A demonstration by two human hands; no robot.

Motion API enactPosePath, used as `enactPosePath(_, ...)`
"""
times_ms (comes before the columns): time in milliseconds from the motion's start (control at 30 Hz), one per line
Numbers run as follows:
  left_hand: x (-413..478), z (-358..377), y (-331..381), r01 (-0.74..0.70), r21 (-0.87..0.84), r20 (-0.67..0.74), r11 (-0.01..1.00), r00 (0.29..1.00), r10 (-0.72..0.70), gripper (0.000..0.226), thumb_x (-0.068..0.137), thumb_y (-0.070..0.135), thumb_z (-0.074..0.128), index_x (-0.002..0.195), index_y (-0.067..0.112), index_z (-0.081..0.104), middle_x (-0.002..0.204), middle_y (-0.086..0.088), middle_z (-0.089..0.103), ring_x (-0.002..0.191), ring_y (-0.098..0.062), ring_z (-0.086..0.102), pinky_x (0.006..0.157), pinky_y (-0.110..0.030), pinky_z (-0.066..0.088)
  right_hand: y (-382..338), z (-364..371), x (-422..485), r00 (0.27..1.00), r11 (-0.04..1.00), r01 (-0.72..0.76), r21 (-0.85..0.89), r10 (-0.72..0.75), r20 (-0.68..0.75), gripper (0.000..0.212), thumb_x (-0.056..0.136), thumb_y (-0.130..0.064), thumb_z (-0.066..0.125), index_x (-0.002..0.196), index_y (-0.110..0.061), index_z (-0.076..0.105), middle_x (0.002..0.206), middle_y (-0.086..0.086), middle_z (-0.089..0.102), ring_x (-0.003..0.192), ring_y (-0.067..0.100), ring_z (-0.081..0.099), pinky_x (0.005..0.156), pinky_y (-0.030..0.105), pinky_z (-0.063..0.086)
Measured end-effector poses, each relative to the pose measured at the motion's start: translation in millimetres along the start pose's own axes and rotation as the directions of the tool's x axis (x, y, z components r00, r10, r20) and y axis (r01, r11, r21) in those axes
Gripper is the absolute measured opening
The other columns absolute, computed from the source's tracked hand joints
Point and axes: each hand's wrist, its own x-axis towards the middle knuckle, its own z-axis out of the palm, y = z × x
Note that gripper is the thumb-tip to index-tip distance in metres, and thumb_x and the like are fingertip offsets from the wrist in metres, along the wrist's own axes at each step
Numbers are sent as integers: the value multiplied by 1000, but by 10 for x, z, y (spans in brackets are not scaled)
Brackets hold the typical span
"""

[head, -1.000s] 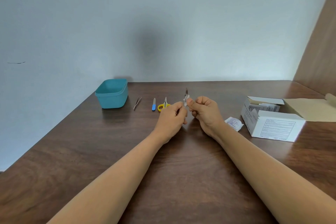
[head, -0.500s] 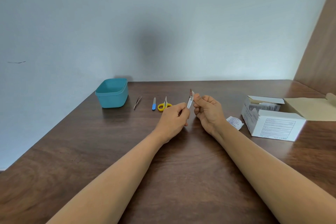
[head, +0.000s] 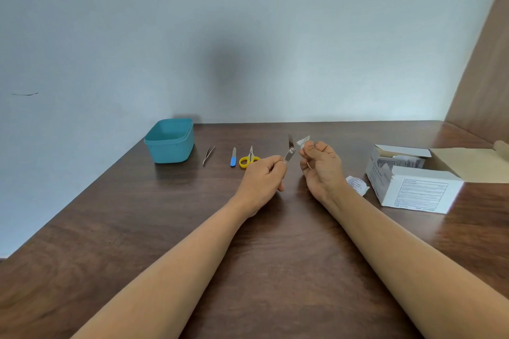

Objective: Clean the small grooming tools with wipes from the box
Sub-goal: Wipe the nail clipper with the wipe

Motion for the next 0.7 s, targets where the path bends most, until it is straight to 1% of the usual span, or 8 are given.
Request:
enactPosePath(67,13,4,-2,20,-45,-21,999,1000,-21,30,91,11,43,61,12,44,58,-4,47,50,-3,54,66,-29,41,2,4,-20,999,999,-1,-47,2,36,27,89,7,53,74,-15,52,62,-5,64,66,8,57,56,17,42)
enactPosePath(167,30,3,-5,53,-131,-36,990,998,-58,34,91,9,42,58,16,44,59,1,44,52,-9,54,65,-29,42,19,11,-33,994,996,-10,-89,19,105,17,90,6,54,85,-9,60,76,5,62,61,7,60,55,17,47)
enactPosePath(267,45,-10,-13,85,-204,-50,975,994,-97,37,91,8,41,55,17,44,58,2,43,55,-12,53,60,-21,41,22,5,-38,985,993,-22,-113,41,165,17,91,5,52,93,-6,64,72,4,63,63,9,57,57,18,47)
enactPosePath(333,48,-10,-20,97,-211,-52,973,993,-110,38,91,9,41,54,18,44,57,4,44,56,-12,53,54,-14,37,18,7,-56,977,990,-21,-139,50,208,19,92,5,50,93,-6,66,69,2,65,65,10,57,60,19,47)
enactPosePath(400,53,-6,-27,105,-224,-53,969,991,-120,37,91,9,41,55,17,44,56,4,44,55,-11,53,49,-10,35,12,14,-79,970,988,-18,-154,55,238,20,92,3,50,92,-8,67,70,0,66,66,8,58,62,19,49)
enactPosePath(567,56,-22,-44,120,-238,-48,964,990,-136,36,91,10,41,55,17,44,56,3,44,54,-10,53,50,-10,36,23,32,-116,957,979,32,-200,28,288,17,90,0,56,92,-11,68,71,-5,71,65,3,62,65,15,51)
enactPosePath(700,49,-30,-35,114,-247,-49,962,990,-130,36,91,8,42,55,15,43,57,2,43,55,-11,52,49,-8,36,7,29,-126,971,969,62,-239,-3,240,15,84,2,63,85,-11,69,70,-4,72,65,5,65,61,14,49)
